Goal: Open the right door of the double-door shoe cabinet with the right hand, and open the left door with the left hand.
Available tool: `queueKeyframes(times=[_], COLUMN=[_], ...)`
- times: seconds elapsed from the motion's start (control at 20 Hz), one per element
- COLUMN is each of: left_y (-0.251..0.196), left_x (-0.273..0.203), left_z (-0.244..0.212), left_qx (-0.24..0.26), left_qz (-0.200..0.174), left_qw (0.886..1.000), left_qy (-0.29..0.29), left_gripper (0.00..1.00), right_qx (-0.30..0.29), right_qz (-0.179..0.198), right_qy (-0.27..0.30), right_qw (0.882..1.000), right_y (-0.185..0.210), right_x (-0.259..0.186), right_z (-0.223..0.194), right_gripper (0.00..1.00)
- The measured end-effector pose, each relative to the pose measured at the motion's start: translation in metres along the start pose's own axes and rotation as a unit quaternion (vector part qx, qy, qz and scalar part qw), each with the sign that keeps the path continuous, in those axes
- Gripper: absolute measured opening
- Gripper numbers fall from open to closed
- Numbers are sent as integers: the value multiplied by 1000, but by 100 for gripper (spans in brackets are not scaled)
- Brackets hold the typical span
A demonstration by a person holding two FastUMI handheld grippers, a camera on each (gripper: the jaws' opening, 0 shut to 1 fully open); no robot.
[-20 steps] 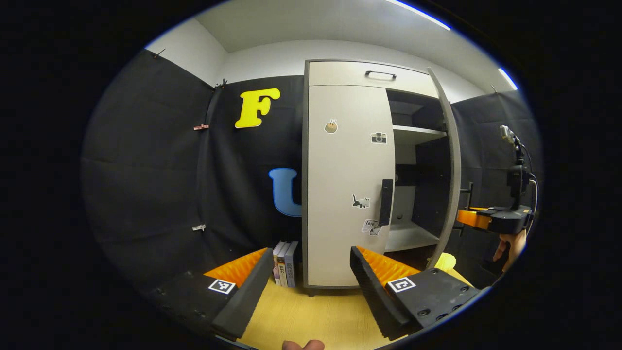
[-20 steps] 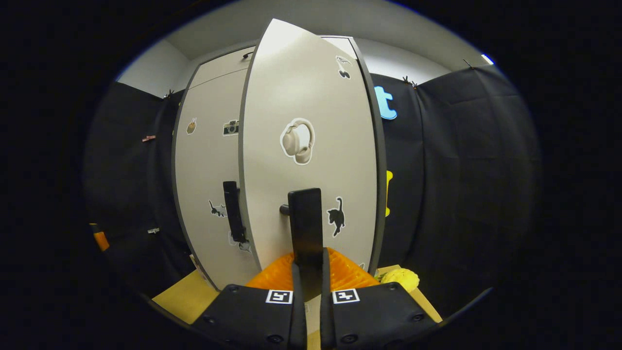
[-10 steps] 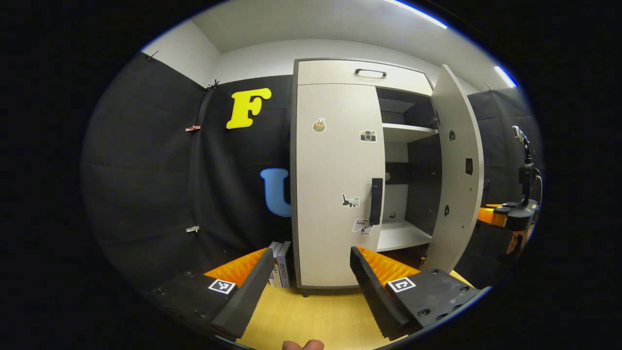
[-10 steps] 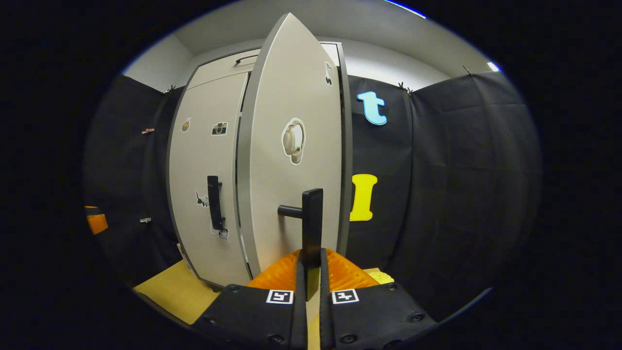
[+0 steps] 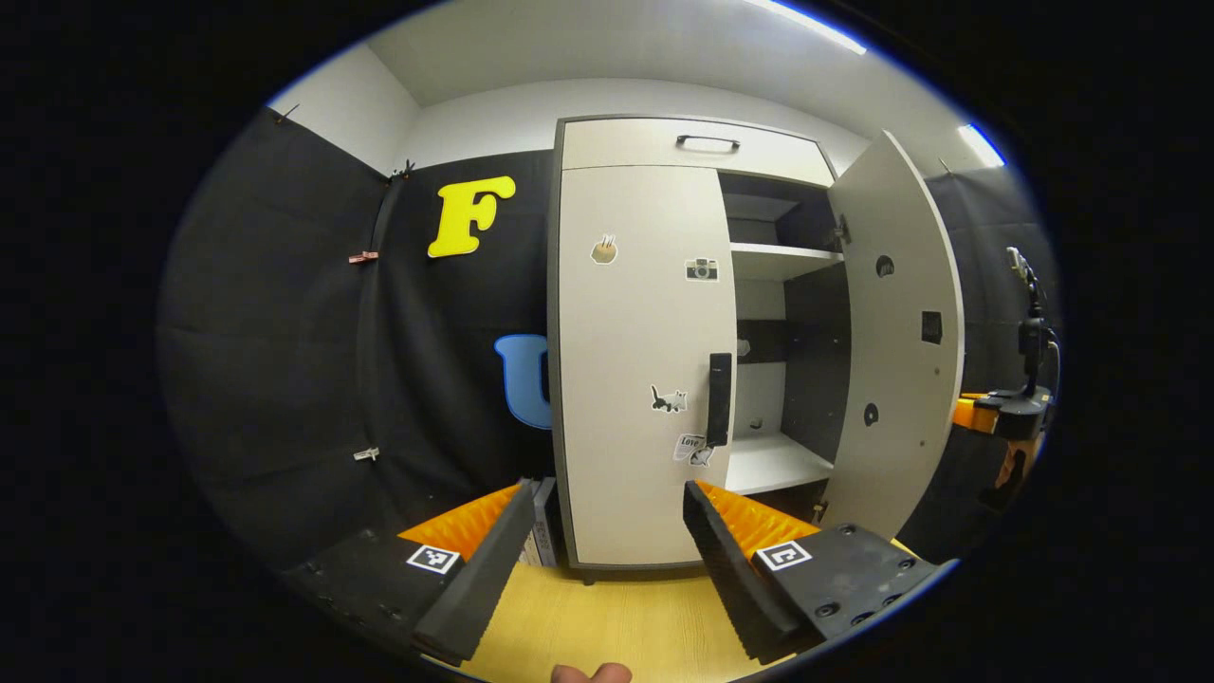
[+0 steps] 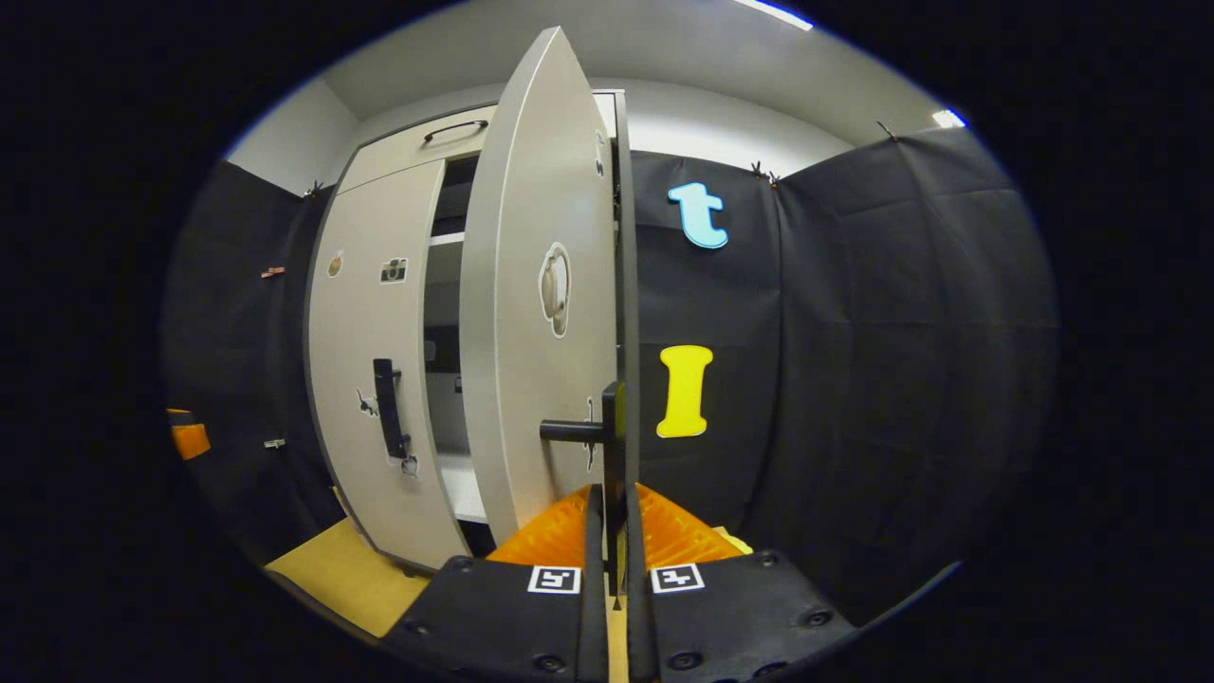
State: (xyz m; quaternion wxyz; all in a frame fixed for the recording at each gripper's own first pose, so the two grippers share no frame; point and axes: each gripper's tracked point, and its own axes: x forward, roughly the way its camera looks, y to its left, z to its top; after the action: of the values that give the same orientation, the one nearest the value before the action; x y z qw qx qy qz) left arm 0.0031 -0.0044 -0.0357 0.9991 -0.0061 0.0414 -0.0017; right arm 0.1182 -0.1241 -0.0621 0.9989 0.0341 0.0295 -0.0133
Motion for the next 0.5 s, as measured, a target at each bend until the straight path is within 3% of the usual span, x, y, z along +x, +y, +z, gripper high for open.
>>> queueKeyframes(times=[0.05, 0.2, 0.25, 0.3, 0.4, 0.5], left_y=[-2, -8, -10, -11, -13, -14], left_x=[1, 1, 3, 3, 3, 3], left_z=[0, 0, -1, -1, 0, -1], left_qx=[0, 7, 9, 10, 11, 12], left_qz=[-2, -8, -10, -12, -14, -15], left_qw=[1000, 1000, 1000, 1000, 1000, 1000], left_qy=[0, 2, 2, 2, 3, 3], left_gripper=[98, 98, 98, 98, 98, 98], right_qx=[-2, 40, 44, 42, 19, -2], right_qz=[-6, 27, 42, 54, 47, 33], right_qy=[-7, -1, -4, -3, -8, -9], right_qw=[1000, 999, 998, 998, 999, 999], right_y=[-15, -31, -32, -31, -33, -33], right_x=[-2, -3, -5, -7, -11, -15], right_z=[3, 3, 4, 4, 2, 0], right_gripper=[8, 7, 8, 18, 13, 18])
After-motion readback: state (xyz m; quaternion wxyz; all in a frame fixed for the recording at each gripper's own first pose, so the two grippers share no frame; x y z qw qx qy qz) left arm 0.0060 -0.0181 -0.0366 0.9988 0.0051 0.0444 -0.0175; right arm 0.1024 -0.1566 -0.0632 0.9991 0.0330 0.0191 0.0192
